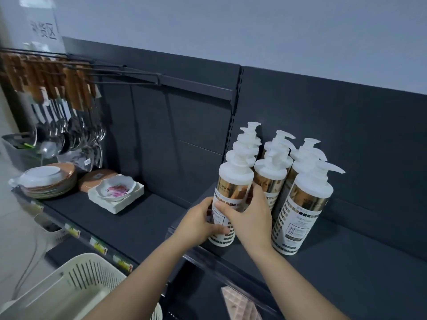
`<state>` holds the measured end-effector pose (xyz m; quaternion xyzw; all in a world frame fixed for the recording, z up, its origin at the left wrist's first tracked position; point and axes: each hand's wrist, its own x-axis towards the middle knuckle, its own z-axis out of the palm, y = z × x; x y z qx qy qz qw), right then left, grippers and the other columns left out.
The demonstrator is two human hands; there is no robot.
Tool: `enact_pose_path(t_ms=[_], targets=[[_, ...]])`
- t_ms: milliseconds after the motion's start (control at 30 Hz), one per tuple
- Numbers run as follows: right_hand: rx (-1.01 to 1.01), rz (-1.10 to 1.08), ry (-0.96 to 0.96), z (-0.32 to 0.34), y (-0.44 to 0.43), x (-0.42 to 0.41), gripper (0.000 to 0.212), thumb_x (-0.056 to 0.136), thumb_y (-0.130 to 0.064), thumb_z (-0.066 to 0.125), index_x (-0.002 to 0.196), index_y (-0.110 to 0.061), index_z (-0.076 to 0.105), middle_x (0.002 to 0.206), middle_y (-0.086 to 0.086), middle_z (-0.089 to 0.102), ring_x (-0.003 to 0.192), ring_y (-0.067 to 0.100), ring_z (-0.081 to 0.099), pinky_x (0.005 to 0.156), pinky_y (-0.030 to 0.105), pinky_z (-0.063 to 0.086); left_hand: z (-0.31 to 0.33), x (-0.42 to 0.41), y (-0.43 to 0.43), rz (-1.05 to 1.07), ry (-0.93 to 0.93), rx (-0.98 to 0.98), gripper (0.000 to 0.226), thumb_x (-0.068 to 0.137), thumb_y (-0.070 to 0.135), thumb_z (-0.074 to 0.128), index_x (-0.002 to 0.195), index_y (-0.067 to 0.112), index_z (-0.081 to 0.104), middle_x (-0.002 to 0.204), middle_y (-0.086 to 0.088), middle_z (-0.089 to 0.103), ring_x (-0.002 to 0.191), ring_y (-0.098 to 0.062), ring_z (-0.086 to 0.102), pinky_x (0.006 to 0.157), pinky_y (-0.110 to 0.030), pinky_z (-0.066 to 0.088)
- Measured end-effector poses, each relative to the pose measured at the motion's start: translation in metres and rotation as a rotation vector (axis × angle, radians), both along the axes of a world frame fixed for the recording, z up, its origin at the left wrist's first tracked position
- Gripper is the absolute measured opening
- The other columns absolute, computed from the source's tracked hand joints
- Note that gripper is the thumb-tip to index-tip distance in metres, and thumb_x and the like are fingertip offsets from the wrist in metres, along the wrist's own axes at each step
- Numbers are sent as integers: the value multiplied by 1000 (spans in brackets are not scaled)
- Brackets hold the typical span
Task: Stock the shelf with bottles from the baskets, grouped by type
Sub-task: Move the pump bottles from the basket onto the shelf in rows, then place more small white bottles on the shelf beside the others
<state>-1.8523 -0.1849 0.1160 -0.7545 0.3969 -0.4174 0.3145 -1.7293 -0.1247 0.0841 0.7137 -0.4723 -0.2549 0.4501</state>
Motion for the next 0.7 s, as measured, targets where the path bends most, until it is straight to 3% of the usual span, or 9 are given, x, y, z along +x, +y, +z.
enact_pose_path(t_ms=[100, 233, 367, 467, 567, 700], targets=[[-21, 3, 16, 2, 6, -8, 89, 62, -48, 86, 136, -23, 44, 131, -7, 53, 120, 11, 52, 96, 30, 46, 3, -7, 9, 41, -74, 14, 65, 73, 21, 82, 129, 29, 49, 119, 17, 62, 114, -5, 58, 86, -20, 47], [-110, -18, -8, -2, 24, -26, 77, 72, -34, 84, 135, -13, 44, 122, -2, 49, 114, 13, 49, 97, 32, 43, 5, -17, 35, 160, -240, 92, 80, 78, 28, 77, 146, 18, 36, 146, 3, 45, 135, -14, 42, 107, -31, 39], [-206, 93, 1, -20, 55, -38, 59, 78, -25, 79, 127, -11, 51, 116, 0, 52, 111, 16, 49, 92, 23, 37, 5, -20, 84, 259, -493, 190, 62, 85, 29, 67, 141, 16, 43, 134, -3, 53, 125, -21, 49, 100, -31, 42], [-263, 301, 159, -37, 81, -36, 55, 82, -26, 74, 130, -11, 52, 121, 0, 56, 117, 18, 50, 100, 28, 41, -1, -23, 133, 358, -604, 321, 49, 89, 29, 60, 135, 16, 48, 129, -2, 54, 122, -23, 50, 97, -37, 45], [-321, 520, 397, -52, 112, -27, 58, 88, -34, 66, 139, -17, 46, 137, -3, 51, 129, 17, 43, 109, 30, 35, -13, -26, 189, 452, -690, 507, 50, 91, 31, 58, 137, 17, 45, 135, -3, 51, 126, -24, 48, 99, -38, 44], [-305, 722, 614, -69, 156, -7, 59, 89, -40, 58, 143, -23, 39, 141, -6, 46, 131, 17, 39, 107, 31, 36, -37, -24, 270, 569, -688, 730, 51, 88, 35, 57, 134, 18, 46, 133, -2, 52, 122, -23, 50, 97, -38, 45]])
